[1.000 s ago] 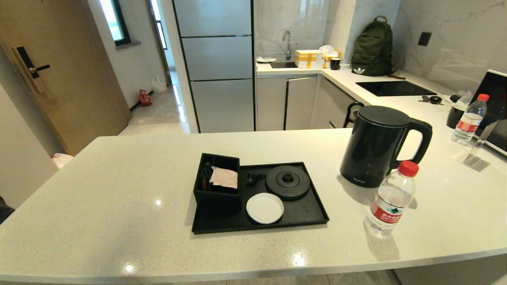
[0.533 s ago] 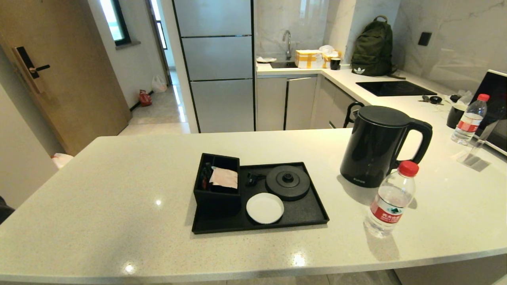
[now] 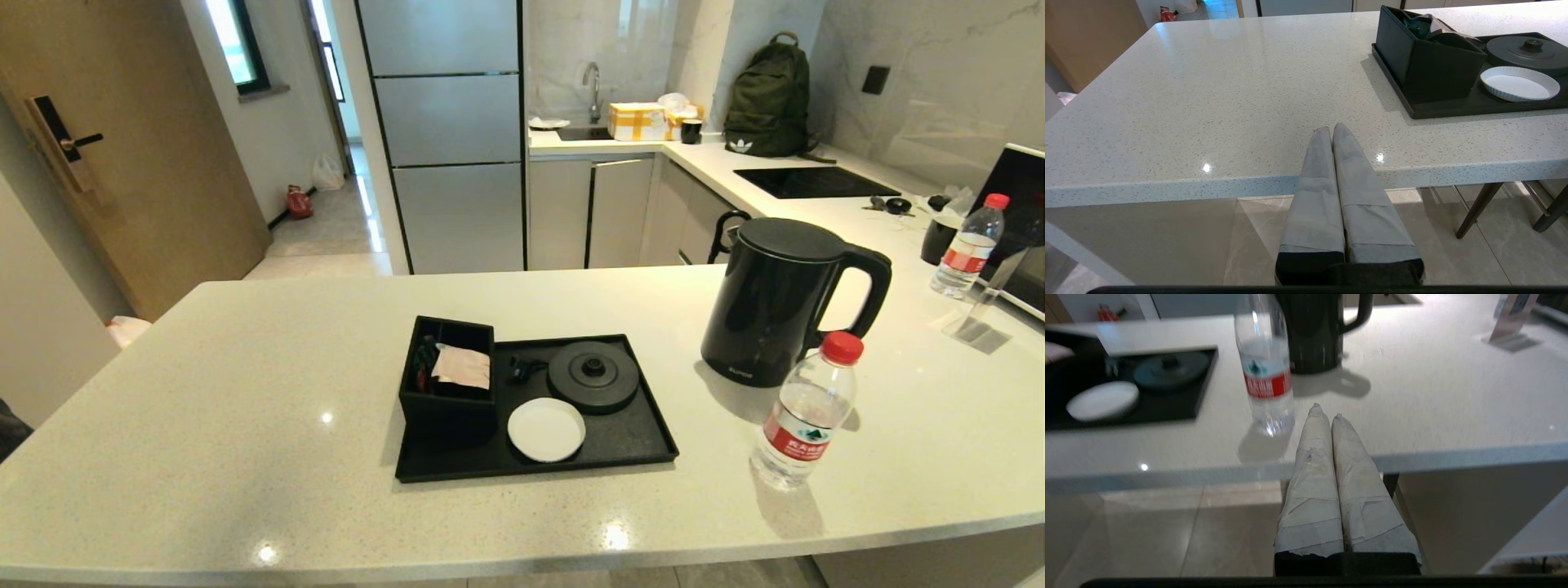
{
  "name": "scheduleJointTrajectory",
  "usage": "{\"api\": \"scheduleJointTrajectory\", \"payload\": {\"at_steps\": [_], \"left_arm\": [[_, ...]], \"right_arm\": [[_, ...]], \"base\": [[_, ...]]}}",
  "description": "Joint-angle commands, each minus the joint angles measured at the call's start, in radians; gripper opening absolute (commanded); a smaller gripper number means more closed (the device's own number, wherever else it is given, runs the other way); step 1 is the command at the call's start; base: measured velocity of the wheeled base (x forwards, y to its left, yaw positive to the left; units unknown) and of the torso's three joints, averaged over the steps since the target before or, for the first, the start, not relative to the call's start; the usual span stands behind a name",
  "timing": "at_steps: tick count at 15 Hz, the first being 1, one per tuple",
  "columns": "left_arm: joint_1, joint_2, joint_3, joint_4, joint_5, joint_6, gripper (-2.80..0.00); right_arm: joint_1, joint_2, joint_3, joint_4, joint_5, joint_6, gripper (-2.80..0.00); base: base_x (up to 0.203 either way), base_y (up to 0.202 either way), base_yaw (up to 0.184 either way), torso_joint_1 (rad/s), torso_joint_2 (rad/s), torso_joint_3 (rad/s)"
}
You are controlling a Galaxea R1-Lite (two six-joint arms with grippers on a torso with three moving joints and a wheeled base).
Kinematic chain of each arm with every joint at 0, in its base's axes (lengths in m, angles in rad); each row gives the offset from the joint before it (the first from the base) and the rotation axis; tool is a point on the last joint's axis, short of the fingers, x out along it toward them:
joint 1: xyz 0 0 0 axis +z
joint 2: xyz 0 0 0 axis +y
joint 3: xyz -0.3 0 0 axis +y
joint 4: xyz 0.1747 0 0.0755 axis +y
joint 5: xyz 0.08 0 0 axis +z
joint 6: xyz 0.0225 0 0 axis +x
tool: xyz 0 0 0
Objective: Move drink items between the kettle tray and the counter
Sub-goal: Return the bottled water to its original position
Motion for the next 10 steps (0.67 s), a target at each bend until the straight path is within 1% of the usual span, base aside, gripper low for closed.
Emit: {"api": "scheduleJointTrajectory", "payload": {"at_steps": [1, 2, 3, 4, 5, 6, 7, 8, 10], "left_arm": [[-0.001, 0.001, 0.000, 0.000, 0.000, 0.000, -2.80], [0.000, 0.001, 0.000, 0.000, 0.000, 0.000, -2.80], [0.000, 0.001, 0.000, 0.000, 0.000, 0.000, -2.80], [0.000, 0.001, 0.000, 0.000, 0.000, 0.000, -2.80], [0.000, 0.001, 0.000, 0.000, 0.000, 0.002, -2.80], [0.000, 0.001, 0.000, 0.000, 0.000, 0.002, -2.80], [0.000, 0.001, 0.000, 0.000, 0.000, 0.002, -2.80], [0.000, 0.001, 0.000, 0.000, 0.000, 0.002, -2.80], [0.000, 0.001, 0.000, 0.000, 0.000, 0.002, -2.80]], "right_arm": [[0.000, 0.071, -0.117, 0.023, 0.000, 0.013, -2.80], [0.000, 0.090, -0.141, 0.041, 0.002, 0.025, -2.80], [0.001, 0.118, -0.176, 0.073, 0.014, 0.069, -2.80], [0.002, 0.177, -0.253, 0.140, 0.034, 0.119, -2.80], [0.003, 0.247, -0.371, 0.242, 0.061, 0.166, -2.80], [0.004, 0.318, -0.465, 0.389, 0.093, 0.203, -2.80], [0.005, 0.371, -0.532, 0.523, 0.127, 0.242, -2.80], [0.005, 0.419, -0.557, 0.573, 0.155, 0.258, -2.80], [0.006, 0.503, -0.535, 0.590, 0.209, 0.271, -2.80]], "base": [[0.000, 0.000, 0.000, 0.000, 0.00, 0.000], [0.000, 0.000, 0.000, 0.000, 0.00, 0.000], [0.000, 0.000, 0.000, 0.000, 0.00, 0.000], [0.000, 0.000, 0.000, 0.000, 0.00, 0.000], [0.000, 0.000, 0.000, 0.000, 0.00, 0.000], [0.000, 0.000, 0.000, 0.000, 0.00, 0.000], [0.000, 0.000, 0.000, 0.000, 0.00, 0.000], [0.000, 0.000, 0.000, 0.000, 0.00, 0.000], [0.000, 0.000, 0.000, 0.000, 0.00, 0.000]]}}
